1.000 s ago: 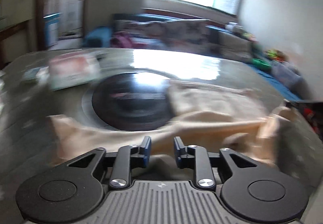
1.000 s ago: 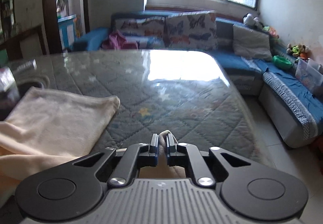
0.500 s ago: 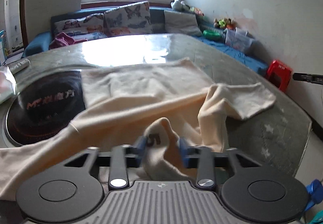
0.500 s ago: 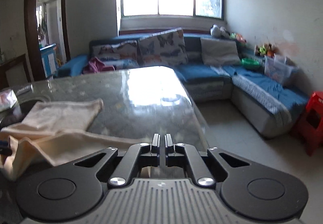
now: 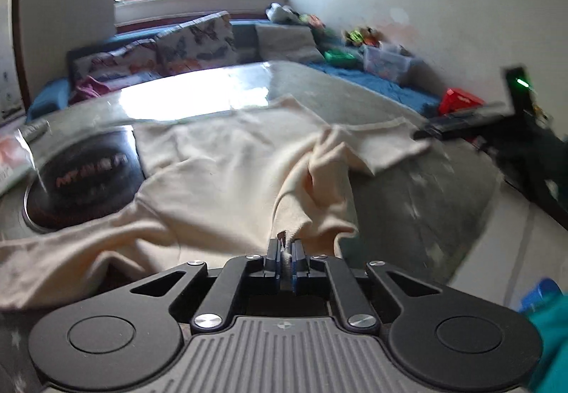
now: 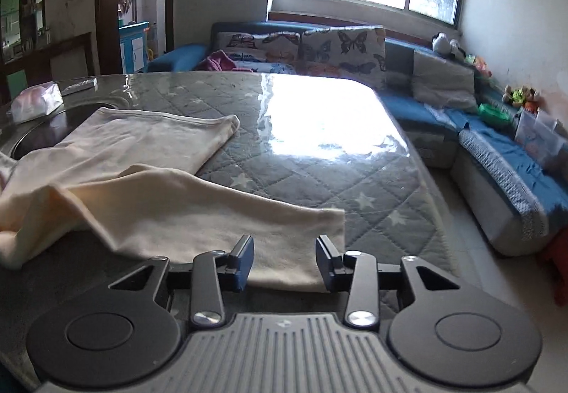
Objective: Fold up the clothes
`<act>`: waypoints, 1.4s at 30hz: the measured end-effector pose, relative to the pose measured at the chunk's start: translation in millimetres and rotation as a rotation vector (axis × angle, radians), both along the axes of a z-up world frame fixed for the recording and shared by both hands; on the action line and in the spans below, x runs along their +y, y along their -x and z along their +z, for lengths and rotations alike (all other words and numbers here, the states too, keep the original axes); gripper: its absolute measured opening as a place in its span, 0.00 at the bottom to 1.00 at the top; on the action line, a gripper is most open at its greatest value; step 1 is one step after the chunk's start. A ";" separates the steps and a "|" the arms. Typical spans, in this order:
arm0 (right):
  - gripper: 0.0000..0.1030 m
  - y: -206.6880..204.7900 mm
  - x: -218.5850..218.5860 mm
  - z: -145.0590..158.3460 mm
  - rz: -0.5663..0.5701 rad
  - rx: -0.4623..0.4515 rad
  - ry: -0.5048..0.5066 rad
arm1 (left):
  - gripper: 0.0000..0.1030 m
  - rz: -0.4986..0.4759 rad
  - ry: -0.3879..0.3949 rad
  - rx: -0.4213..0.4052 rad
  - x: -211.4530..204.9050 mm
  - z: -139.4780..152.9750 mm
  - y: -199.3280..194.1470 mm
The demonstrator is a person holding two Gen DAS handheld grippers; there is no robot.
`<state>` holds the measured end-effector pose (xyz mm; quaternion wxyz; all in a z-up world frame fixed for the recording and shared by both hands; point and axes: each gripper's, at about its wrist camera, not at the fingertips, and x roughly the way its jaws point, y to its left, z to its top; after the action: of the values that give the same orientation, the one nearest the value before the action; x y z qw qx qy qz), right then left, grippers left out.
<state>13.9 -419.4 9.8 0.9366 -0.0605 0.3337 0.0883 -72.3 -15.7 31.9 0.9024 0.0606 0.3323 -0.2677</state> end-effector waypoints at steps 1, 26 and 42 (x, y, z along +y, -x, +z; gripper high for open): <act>0.38 -2.8 -0.7 -3.4 -0.001 0.014 0.006 | 0.06 -0.007 -0.006 0.005 1.1 -1.0 2.4; 0.27 -18.2 -43.3 -11.2 -0.155 0.115 -0.088 | 0.24 -0.246 -0.063 -0.022 -75.7 -20.9 -26.2; 0.16 8.3 -43.5 3.3 -0.258 0.033 0.226 | 0.16 -0.301 0.058 -0.025 -62.8 -3.9 -6.5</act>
<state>5.7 -462.9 13.1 0.9217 -0.1205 0.3621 -0.0699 -65.7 -78.5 28.1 0.8576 0.0868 0.3001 -0.4086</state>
